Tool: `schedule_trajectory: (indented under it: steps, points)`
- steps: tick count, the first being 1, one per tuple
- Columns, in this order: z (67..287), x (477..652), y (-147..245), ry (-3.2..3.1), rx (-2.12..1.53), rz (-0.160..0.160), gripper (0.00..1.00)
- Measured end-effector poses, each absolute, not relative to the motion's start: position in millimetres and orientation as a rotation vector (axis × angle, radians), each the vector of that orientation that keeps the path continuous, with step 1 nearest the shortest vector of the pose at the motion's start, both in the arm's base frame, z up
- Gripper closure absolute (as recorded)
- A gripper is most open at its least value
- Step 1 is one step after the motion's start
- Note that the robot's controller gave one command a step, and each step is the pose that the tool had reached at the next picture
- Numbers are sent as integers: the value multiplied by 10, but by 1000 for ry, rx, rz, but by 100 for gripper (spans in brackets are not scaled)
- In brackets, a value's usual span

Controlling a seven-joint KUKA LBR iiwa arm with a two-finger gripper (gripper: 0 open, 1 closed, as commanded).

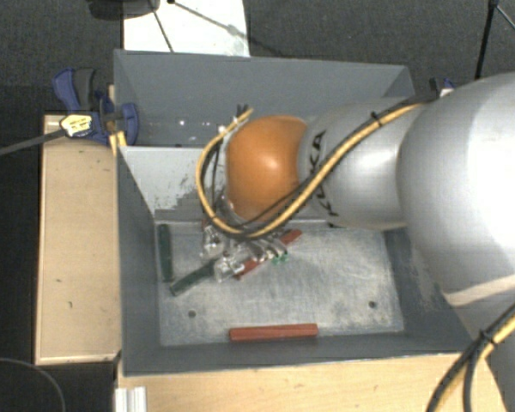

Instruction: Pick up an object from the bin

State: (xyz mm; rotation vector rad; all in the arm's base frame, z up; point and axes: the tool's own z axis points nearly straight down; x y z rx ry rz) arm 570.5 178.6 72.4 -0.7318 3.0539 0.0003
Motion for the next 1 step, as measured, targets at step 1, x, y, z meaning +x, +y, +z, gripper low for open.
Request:
schedule_trajectory:
  steps: [1]
  points:
    - [710,5700,1788,3056,-727,2,0]
